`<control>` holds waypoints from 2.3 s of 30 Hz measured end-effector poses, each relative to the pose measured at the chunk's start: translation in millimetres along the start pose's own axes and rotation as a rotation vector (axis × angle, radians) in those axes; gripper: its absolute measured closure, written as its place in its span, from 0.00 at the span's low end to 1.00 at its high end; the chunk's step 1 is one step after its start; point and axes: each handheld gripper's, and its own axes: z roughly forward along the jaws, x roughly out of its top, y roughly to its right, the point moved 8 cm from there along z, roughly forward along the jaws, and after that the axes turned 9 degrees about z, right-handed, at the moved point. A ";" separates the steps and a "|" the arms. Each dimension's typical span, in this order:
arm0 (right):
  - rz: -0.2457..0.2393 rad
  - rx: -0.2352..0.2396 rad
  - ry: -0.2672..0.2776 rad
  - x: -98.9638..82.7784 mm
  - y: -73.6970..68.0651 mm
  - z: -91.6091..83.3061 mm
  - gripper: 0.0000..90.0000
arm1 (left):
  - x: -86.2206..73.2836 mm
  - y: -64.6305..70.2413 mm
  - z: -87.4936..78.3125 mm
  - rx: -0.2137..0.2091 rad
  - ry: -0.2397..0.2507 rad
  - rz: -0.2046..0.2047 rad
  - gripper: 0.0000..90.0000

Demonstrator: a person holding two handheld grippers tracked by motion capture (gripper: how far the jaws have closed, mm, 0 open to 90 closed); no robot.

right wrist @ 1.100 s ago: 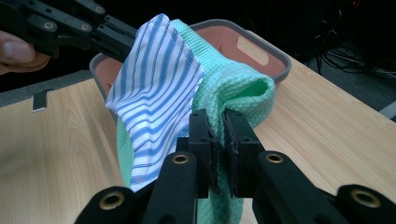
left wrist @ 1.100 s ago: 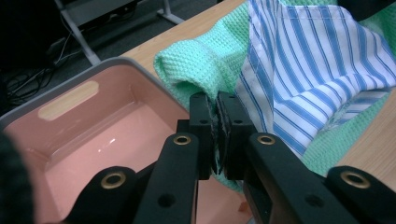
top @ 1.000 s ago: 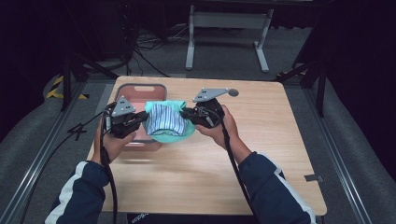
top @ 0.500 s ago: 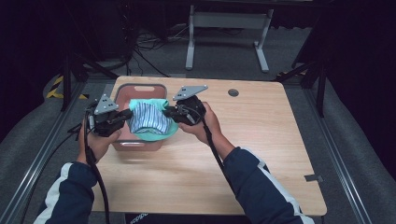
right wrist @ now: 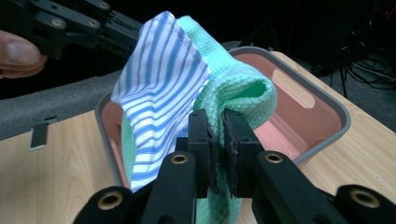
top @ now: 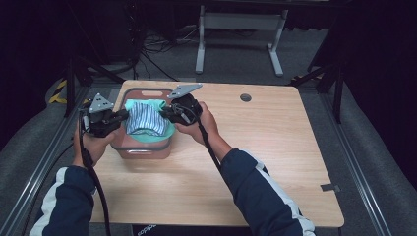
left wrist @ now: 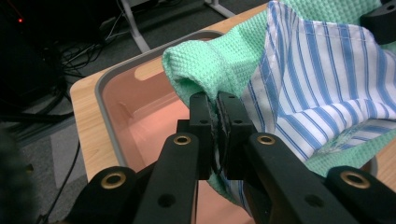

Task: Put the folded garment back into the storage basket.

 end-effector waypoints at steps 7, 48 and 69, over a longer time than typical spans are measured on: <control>-0.015 -0.023 -0.029 -0.5 2.9 20.7 0.92 | -10.0 -9.0 5.7 0.017 -0.023 -0.025 0.95; 0.053 -0.077 -0.164 -42.8 27.5 67.0 0.77 | -45.4 -17.3 35.9 0.100 -0.161 -0.032 0.69; -0.033 -0.093 -0.167 -47.4 26.9 39.3 0.67 | -32.7 14.1 19.9 0.011 -0.092 -0.022 0.41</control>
